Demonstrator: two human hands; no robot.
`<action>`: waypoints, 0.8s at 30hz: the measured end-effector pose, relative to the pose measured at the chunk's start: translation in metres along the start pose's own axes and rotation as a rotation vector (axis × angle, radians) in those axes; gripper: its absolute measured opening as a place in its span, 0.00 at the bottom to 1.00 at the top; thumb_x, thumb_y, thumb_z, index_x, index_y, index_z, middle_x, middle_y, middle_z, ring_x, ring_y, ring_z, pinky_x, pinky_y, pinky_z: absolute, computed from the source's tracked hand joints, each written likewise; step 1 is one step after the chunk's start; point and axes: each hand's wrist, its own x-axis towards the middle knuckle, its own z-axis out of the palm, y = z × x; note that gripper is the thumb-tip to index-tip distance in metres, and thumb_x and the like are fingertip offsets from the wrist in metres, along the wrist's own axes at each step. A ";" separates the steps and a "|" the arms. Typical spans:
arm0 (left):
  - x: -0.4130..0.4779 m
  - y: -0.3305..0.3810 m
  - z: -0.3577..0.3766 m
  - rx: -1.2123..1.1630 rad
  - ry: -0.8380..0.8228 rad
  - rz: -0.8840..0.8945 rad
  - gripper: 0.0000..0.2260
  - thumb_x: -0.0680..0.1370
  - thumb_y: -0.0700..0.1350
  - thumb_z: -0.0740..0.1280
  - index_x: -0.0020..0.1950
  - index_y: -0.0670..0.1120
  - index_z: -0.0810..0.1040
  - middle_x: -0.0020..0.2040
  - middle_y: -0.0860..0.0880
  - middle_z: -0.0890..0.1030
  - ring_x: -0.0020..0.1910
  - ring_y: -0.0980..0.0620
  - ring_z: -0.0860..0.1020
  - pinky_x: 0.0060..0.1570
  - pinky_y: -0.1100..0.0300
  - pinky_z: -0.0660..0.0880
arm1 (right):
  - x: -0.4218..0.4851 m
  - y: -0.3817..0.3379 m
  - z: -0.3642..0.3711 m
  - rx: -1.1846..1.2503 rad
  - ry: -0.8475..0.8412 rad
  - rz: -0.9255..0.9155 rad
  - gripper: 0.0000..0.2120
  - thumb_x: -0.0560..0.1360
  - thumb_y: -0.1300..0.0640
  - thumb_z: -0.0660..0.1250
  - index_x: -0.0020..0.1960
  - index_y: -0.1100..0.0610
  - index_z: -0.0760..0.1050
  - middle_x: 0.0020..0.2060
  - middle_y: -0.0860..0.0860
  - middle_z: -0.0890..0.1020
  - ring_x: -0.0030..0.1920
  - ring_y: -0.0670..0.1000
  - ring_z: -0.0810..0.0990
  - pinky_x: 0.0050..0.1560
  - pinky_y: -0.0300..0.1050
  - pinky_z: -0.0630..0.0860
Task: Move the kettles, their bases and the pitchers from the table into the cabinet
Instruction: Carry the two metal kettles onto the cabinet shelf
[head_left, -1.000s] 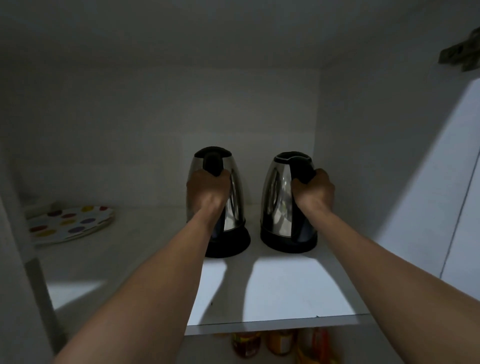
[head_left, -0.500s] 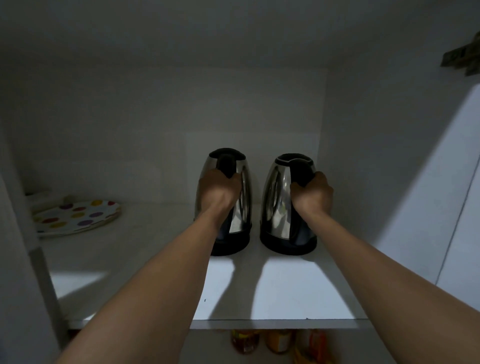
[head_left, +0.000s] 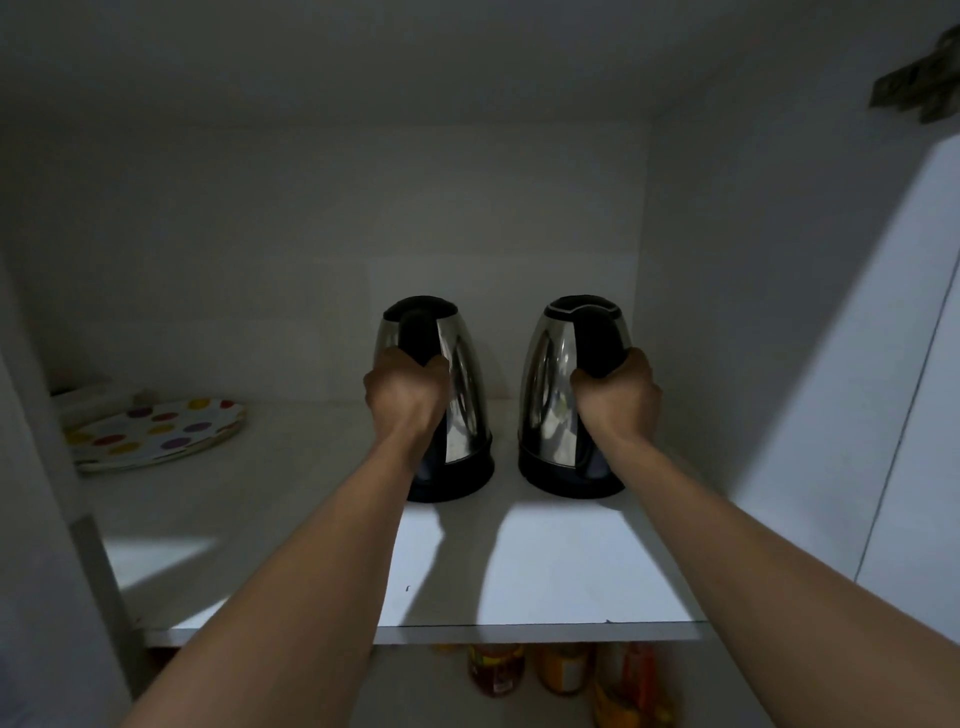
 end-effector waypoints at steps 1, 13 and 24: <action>-0.006 0.000 -0.002 0.018 0.005 -0.002 0.14 0.74 0.48 0.65 0.52 0.38 0.75 0.45 0.44 0.80 0.42 0.42 0.79 0.39 0.58 0.71 | -0.006 0.006 0.002 0.002 0.030 -0.015 0.15 0.71 0.57 0.70 0.55 0.60 0.73 0.44 0.55 0.78 0.42 0.57 0.76 0.42 0.46 0.73; -0.046 -0.091 0.033 0.092 -0.116 0.000 0.22 0.66 0.46 0.70 0.59 0.43 0.76 0.56 0.36 0.77 0.50 0.39 0.79 0.48 0.53 0.79 | -0.028 0.081 0.023 -0.048 -0.035 0.230 0.30 0.64 0.53 0.80 0.59 0.61 0.70 0.57 0.63 0.76 0.52 0.66 0.79 0.50 0.53 0.78; -0.009 -0.081 0.089 0.009 -0.248 0.022 0.31 0.74 0.57 0.71 0.74 0.50 0.66 0.66 0.40 0.70 0.65 0.36 0.73 0.62 0.47 0.73 | 0.030 0.101 0.048 -0.078 -0.078 0.176 0.29 0.68 0.52 0.77 0.61 0.59 0.66 0.55 0.60 0.79 0.54 0.63 0.79 0.47 0.49 0.73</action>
